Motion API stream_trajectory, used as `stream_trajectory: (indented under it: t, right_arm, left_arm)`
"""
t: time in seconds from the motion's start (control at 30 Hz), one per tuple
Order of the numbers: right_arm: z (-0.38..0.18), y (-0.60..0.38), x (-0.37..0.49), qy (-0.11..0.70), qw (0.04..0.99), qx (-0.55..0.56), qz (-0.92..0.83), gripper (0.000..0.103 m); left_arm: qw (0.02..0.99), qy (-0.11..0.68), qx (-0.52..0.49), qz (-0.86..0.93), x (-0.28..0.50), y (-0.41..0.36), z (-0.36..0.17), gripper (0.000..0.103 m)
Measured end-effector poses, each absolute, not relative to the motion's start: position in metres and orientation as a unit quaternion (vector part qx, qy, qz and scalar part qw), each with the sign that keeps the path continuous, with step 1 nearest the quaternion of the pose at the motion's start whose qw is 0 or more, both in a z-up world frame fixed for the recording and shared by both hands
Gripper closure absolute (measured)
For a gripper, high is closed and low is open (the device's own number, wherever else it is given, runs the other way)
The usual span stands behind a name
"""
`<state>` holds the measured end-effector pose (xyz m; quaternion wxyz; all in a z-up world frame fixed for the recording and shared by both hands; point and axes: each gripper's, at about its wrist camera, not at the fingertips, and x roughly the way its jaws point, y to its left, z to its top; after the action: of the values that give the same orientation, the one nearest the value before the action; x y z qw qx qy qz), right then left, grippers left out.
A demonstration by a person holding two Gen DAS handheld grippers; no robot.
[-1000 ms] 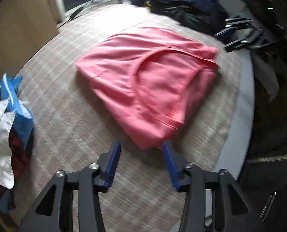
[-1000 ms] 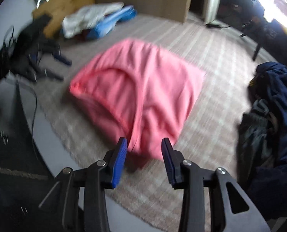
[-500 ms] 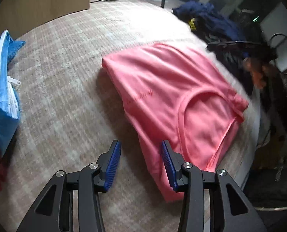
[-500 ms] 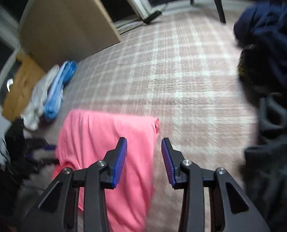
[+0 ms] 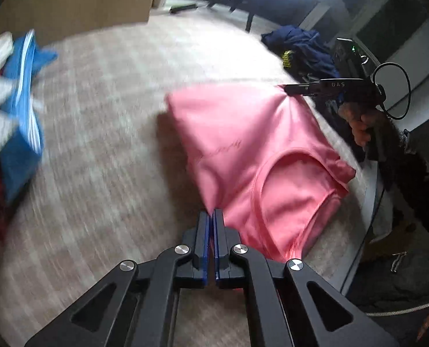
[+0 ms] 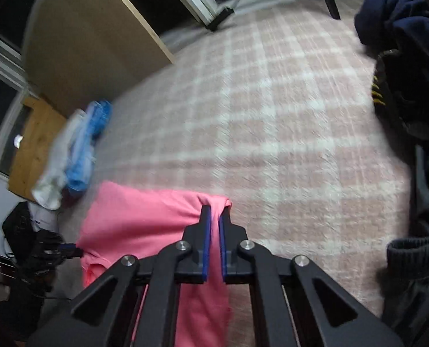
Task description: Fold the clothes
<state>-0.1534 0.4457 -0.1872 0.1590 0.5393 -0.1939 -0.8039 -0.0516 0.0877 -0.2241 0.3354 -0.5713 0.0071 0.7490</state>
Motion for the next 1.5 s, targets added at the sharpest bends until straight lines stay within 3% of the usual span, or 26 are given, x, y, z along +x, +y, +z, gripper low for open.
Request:
stream_trajectory:
  t: [0.07,0.13,0.23,0.37,0.43,0.5,0.57,0.6,0.67,0.77,0.83,0.9,0.97,1.1,1.23,1.5]
  right_arm:
    - [-0.186,0.44,-0.156,-0.185,0.16,0.546,-0.801,0.093]
    - [-0.182,0.44,-0.158,-0.195,0.162,0.549,-0.796,0.082]
    - [-0.175,0.441,-0.161,-0.196,0.166,0.544,-0.799,0.081]
    - [-0.178,0.448,-0.163,-0.213,0.154,0.552,-0.791,0.081]
    - [-0.183,0.456,-0.164,-0.235,0.151,0.559,-0.781,0.081]
    - [-0.188,0.462,-0.165,-0.252,0.158,0.562,-0.772,0.081]
    - [-0.191,0.464,-0.166,-0.268,0.165,0.558,-0.768,0.081]
    - [-0.193,0.465,-0.167,-0.276,0.169,0.555,-0.766,0.083]
    - [-0.193,0.464,-0.166,-0.277,0.166,0.543,-0.775,0.098]
    - [-0.188,0.466,-0.162,-0.243,0.126,0.535,-0.799,0.098]
    - [-0.178,0.468,-0.156,-0.227,0.109,0.531,-0.809,0.097]
    - [-0.163,0.468,-0.15,-0.212,0.102,0.526,-0.817,0.083]
    - [-0.144,0.46,-0.144,-0.171,0.102,0.523,-0.829,0.082]
    - [-0.108,0.407,-0.142,-0.049,0.16,0.53,-0.831,0.081]
    - [-0.115,0.352,-0.13,0.042,0.221,0.538,-0.812,0.075]
    - [-0.137,0.34,-0.087,0.043,0.245,0.547,-0.799,0.075]
  left_arm:
    - [0.322,0.017,-0.573,0.754,-0.057,0.084,-0.22,0.092]
    - [0.314,-0.002,-0.568,0.761,-0.072,0.08,-0.213,0.088]
    - [0.305,-0.001,-0.549,0.778,-0.102,0.087,-0.203,0.08]
    - [0.324,-0.017,-0.557,0.765,-0.143,0.115,-0.21,0.061]
    - [0.324,-0.013,-0.566,0.758,-0.156,0.129,-0.218,0.066]
    - [0.329,-0.01,-0.569,0.754,-0.165,0.143,-0.225,0.093]
    - [0.332,-0.016,-0.562,0.757,-0.163,0.142,-0.224,0.102]
    - [0.336,-0.019,-0.555,0.761,-0.159,0.139,-0.221,0.102]
    - [0.322,-0.002,-0.538,0.779,-0.156,0.147,-0.218,0.102]
    - [0.269,0.02,-0.543,0.796,-0.158,0.133,-0.216,0.102]
    - [0.254,0.008,-0.548,0.797,-0.156,0.119,-0.21,0.102]
    - [0.258,-0.007,-0.541,0.8,-0.144,0.105,-0.198,0.092]
    - [0.26,-0.014,-0.547,0.795,-0.123,0.099,-0.199,0.074]
    - [0.262,-0.026,-0.562,0.784,-0.079,0.088,-0.204,0.072]
    - [0.264,-0.038,-0.576,0.773,-0.035,0.076,-0.208,0.072]
    - [0.317,0.0,-0.525,0.79,-0.016,0.114,-0.181,0.072]
